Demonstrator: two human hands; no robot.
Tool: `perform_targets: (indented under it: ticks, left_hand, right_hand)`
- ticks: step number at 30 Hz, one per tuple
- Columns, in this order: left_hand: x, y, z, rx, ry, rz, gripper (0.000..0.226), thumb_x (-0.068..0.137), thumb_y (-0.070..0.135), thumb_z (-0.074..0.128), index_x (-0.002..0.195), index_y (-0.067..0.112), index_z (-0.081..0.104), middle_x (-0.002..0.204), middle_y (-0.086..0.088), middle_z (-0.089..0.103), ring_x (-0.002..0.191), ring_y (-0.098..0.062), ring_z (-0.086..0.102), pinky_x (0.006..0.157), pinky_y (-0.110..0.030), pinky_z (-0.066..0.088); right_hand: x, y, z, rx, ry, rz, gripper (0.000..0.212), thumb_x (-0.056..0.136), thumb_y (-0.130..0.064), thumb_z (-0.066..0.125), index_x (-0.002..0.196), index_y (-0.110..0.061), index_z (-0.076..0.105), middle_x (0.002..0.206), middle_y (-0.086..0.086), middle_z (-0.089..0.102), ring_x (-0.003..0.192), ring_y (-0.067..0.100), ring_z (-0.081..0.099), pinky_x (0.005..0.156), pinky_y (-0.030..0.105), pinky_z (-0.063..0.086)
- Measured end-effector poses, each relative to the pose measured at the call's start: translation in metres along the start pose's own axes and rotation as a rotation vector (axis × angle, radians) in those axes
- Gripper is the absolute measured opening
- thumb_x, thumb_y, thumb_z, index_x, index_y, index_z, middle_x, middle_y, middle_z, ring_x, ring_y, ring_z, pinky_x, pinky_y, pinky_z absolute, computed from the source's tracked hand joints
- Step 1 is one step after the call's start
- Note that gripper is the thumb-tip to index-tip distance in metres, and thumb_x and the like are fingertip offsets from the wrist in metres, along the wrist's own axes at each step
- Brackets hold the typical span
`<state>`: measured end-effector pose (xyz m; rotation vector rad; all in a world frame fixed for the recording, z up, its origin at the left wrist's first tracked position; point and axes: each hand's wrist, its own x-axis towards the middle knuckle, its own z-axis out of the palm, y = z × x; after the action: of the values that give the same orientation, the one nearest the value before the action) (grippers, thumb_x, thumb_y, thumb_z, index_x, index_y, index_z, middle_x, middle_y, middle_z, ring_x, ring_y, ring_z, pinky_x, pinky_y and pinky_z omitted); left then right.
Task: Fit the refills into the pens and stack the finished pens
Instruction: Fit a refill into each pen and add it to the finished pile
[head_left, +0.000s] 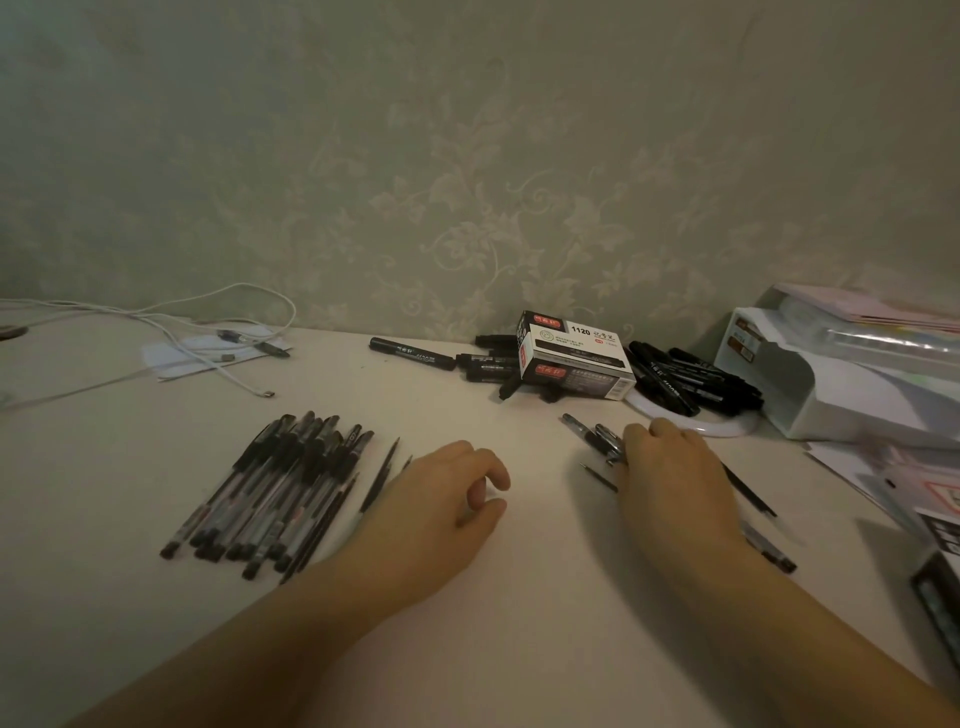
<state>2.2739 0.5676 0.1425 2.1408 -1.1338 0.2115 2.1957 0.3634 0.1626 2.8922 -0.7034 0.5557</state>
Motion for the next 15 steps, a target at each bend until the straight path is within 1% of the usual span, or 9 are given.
perform_targets:
  ticks: [5,10,12,15]
  left_hand:
    - [0.0,0.0,0.0,0.021,-0.029,-0.011,0.008,0.091,0.03,0.058,0.097,0.033,0.061,0.084,0.013,0.052,0.073,-0.004,0.049,0.071,-0.024,0.047]
    - [0.0,-0.002,-0.001,0.069,-0.021,-0.031,0.006,0.091,0.03,0.057,0.095,0.032,0.061,0.081,0.012,0.052,0.069,-0.003,0.049,0.069,-0.025,0.047]
    - [0.001,-0.004,-0.002,0.095,-0.002,-0.047,0.006,0.091,0.03,0.056,0.092,0.033,0.061,0.077,0.012,0.051,0.067,-0.002,0.048,0.065,-0.022,0.045]
    - [0.001,-0.005,-0.001,0.108,0.025,-0.055,0.005,0.09,0.03,0.056,0.09,0.032,0.06,0.072,0.011,0.051,0.066,-0.001,0.048,0.061,-0.016,0.039]
  right_hand:
    - [0.0,-0.003,0.0,-0.023,-0.034,0.006,0.015,0.099,-0.018,0.052,0.115,-0.018,0.051,0.112,0.002,0.057,0.097,0.018,0.055,0.076,0.029,0.043]
    - [-0.002,-0.006,-0.001,-0.079,-0.071,-0.008,0.023,0.098,-0.013,0.051,0.12,-0.017,0.047,0.117,0.002,0.055,0.102,0.018,0.054,0.083,0.029,0.044]
    - [-0.003,-0.008,-0.002,-0.088,-0.077,-0.01,0.025,0.097,-0.014,0.052,0.12,-0.018,0.044,0.119,0.003,0.054,0.103,0.018,0.053,0.085,0.029,0.044]
    - [-0.003,-0.014,-0.008,-0.065,-0.036,-0.021,0.023,0.096,-0.014,0.052,0.116,-0.018,0.041,0.119,0.003,0.055,0.104,0.019,0.052,0.083,0.03,0.041]
